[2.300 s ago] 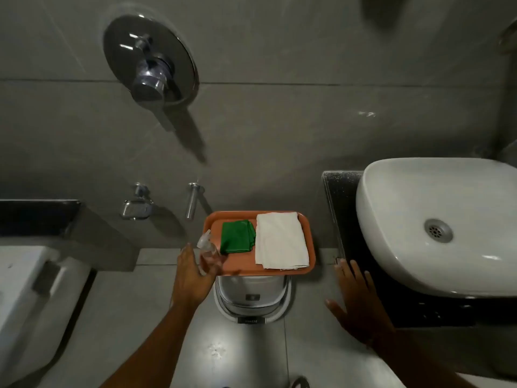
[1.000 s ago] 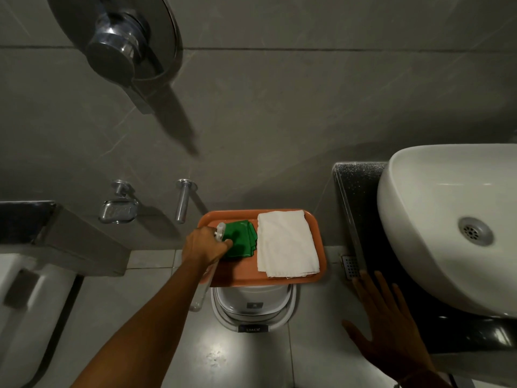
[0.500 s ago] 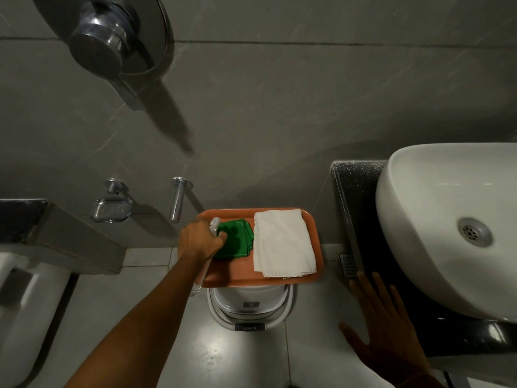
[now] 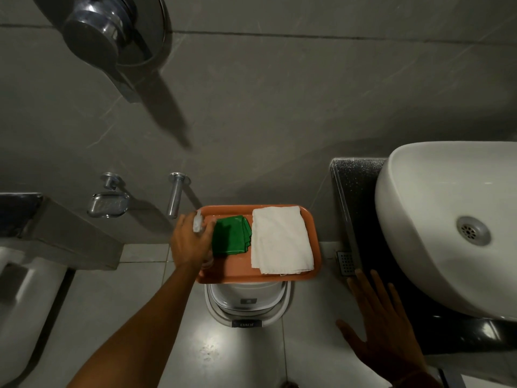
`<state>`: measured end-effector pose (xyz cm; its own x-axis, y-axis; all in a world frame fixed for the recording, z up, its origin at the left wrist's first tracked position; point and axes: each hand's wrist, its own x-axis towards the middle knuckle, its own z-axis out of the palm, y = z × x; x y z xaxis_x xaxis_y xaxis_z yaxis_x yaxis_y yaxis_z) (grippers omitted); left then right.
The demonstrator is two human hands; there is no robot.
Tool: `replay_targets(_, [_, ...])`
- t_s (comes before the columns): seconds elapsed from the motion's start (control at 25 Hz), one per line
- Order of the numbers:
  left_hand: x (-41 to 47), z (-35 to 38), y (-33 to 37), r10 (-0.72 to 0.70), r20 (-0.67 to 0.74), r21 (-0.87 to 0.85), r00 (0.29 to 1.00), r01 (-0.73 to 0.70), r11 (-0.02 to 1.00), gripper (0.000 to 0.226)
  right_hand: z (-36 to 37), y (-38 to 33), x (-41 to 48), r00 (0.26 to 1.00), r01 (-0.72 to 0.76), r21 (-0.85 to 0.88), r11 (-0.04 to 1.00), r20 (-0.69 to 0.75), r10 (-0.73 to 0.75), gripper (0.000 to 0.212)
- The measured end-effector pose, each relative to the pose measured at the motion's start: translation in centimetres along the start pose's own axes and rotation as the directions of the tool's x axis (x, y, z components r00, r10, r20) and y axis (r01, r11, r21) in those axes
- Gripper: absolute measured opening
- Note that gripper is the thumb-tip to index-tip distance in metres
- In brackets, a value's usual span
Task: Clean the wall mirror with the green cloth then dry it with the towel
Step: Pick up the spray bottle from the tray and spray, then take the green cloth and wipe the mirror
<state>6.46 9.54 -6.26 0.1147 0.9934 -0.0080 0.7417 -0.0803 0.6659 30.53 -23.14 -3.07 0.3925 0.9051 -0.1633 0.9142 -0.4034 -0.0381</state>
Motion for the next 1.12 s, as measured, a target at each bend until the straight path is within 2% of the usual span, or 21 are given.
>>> replay_targets(0.16, [-1.8,-0.2,-1.9,-0.011,0.005,0.072,1.000,0.010,0.997,0.047,-0.2,-0.1,0.0,1.000,-0.009,-0.005,1.000,0.008,0.010,0.086])
replay_targets(0.32, [-2.1,-0.6,-3.2,-0.068,0.098,0.056,0.993,0.062,0.996,0.053,-0.8,-0.4,0.2,1.000,-0.020,0.007,1.000,0.000,0.020,0.084])
replay_targets(0.48, [-3.6,-2.1,-2.0,-0.200,0.175,-0.117,0.964,0.222,0.968,0.066,-0.8,-0.4,0.6,0.999,0.006,0.041,0.999,-0.054,-0.004,0.085])
replay_targets(0.56, [-6.1,-2.8,-1.6,-0.297,0.121,-0.193,0.947,0.316,0.929,0.083,-0.4,-0.2,0.7,0.996,0.036,0.053,0.998,-0.082,-0.032,0.087])
replay_targets(0.6, [-7.9,-2.7,-1.7,-0.357,0.068,-0.205,0.932,0.363,0.909,0.082,-0.1,-0.2,0.8,0.995,0.041,0.061,0.997,-0.092,-0.035,0.089])
replay_targets(0.68, [-12.1,-1.6,-1.6,-0.428,0.039,-0.256,0.903,0.423,0.869,0.055,0.3,-0.9,1.5,0.994,0.003,0.099,0.995,-0.106,0.007,0.090])
replay_targets(0.72, [-13.8,-1.0,-1.3,-0.434,0.080,-0.279,0.897,0.438,0.854,0.037,0.5,-1.6,2.2,0.993,-0.016,0.113,0.994,-0.115,0.029,0.090])
replay_targets(0.76, [-14.9,-0.4,-0.7,-0.408,0.154,-0.293,0.900,0.436,0.851,0.030,0.7,-2.5,3.2,0.992,-0.020,0.113,0.993,-0.122,0.034,0.090])
replay_targets(0.88, [-13.5,1.5,1.4,-0.216,0.341,-0.249,0.915,0.310,0.918,0.045,0.9,-6.5,8.2,0.990,0.085,0.146,0.986,-0.126,-0.067,0.084])
replay_targets(0.96, [-10.6,2.2,3.0,-0.167,0.341,-0.264,0.925,0.265,0.927,0.055,1.5,-9.7,12.2,0.987,0.149,0.204,0.968,-0.088,-0.133,0.075])
replay_targets(1.04, [-7.3,3.3,3.5,-0.175,0.318,-0.259,0.932,0.263,0.929,0.059,2.4,-12.5,15.8,0.987,0.159,0.276,0.948,-0.061,-0.148,0.071])
replay_targets(1.12, [-4.6,4.7,3.3,-0.190,0.295,-0.250,0.936,0.268,0.931,0.059,4.5,-14.5,18.9,0.983,0.176,0.277,0.945,0.003,-0.184,0.071])
